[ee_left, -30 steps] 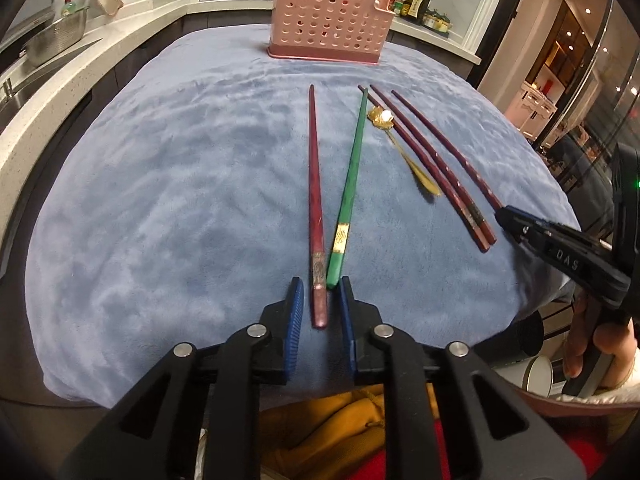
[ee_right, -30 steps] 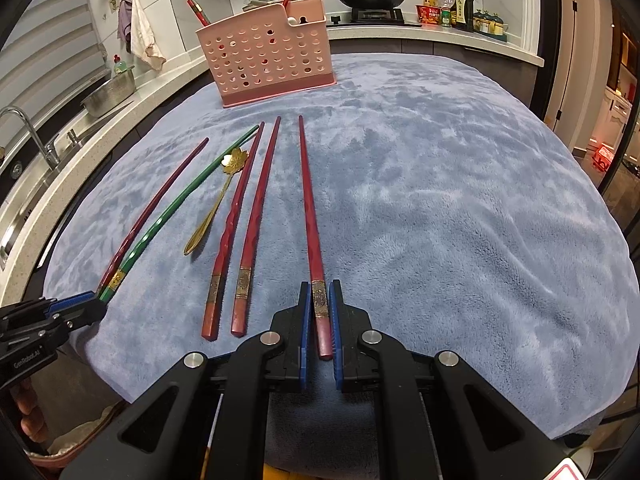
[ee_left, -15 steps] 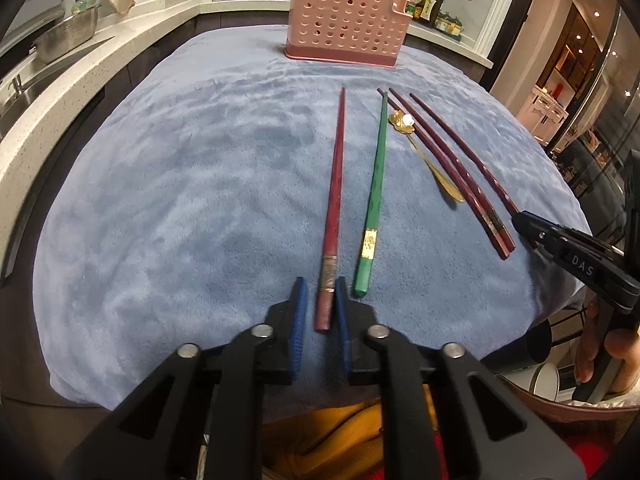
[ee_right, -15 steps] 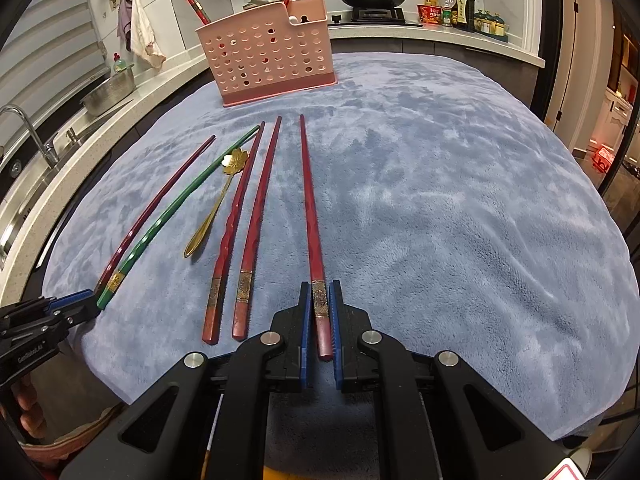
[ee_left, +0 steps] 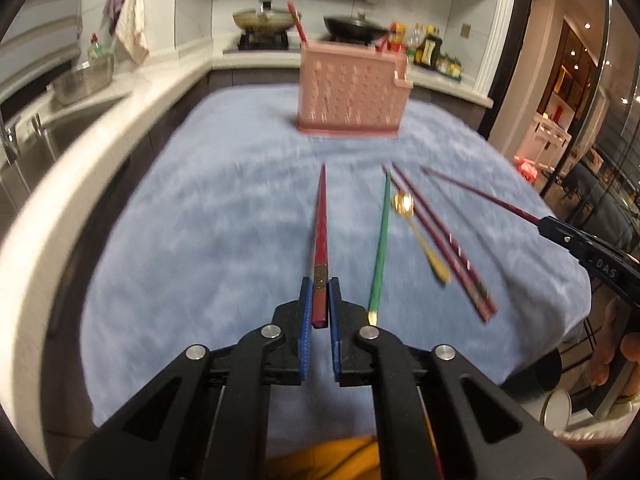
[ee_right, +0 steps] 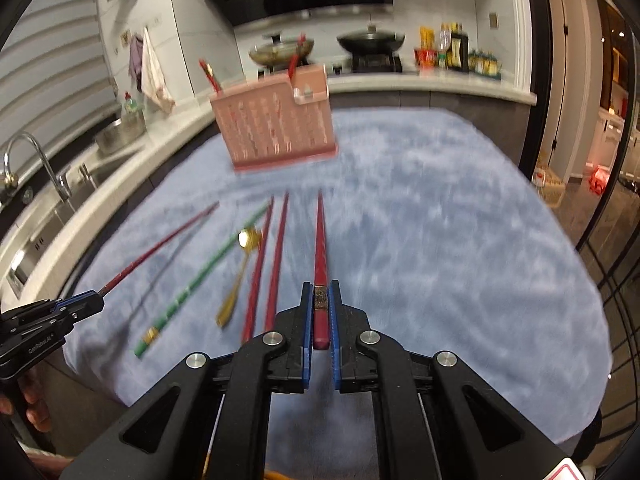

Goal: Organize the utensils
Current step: 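Grasp a dark-red chopstick with the left tool while the right tool grasps a red chopstick, lift, then lower both chopsticks into the pink holder and open both tools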

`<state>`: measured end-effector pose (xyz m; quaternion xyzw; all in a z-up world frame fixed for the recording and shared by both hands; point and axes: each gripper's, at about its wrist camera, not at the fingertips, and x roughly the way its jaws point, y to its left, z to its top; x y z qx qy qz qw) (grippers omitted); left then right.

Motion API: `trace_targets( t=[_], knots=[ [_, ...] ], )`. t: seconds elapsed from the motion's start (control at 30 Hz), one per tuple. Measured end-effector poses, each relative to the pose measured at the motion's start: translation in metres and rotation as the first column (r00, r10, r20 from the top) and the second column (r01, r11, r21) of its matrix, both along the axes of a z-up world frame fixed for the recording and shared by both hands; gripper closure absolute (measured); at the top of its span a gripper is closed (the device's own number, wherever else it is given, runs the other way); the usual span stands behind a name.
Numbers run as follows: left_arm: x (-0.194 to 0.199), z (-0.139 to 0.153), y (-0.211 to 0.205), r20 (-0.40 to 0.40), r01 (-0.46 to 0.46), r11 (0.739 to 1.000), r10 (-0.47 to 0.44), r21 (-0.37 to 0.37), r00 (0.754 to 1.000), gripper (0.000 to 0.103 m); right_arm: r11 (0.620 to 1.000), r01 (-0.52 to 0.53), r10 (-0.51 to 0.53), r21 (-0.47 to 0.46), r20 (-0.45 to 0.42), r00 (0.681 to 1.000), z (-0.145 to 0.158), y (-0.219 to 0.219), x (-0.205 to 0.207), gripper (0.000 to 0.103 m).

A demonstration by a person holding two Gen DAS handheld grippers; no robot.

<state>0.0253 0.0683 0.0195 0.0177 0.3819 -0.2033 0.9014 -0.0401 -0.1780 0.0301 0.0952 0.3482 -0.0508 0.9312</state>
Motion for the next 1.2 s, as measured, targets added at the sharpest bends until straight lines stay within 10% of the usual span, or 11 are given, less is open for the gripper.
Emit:
trace_targets(
  t=[0.43,1.2],
  knots=[
    [0.061,0.081,0.001,0.255,-0.065,0.998,0.067,-0.016,0.965,0.096,0.999,0.027,-0.022,-0.023,0.186,0.982,0.075,-0.024,0.039,0.096],
    [0.165,0.223,-0.033,0.461,-0.011,0.983,0.095,-0.181,0.882,0.096,0.995,-0.032,-0.012,0.094,0.436,0.900,0.188,-0.057,0.169,0.096]
  ],
)
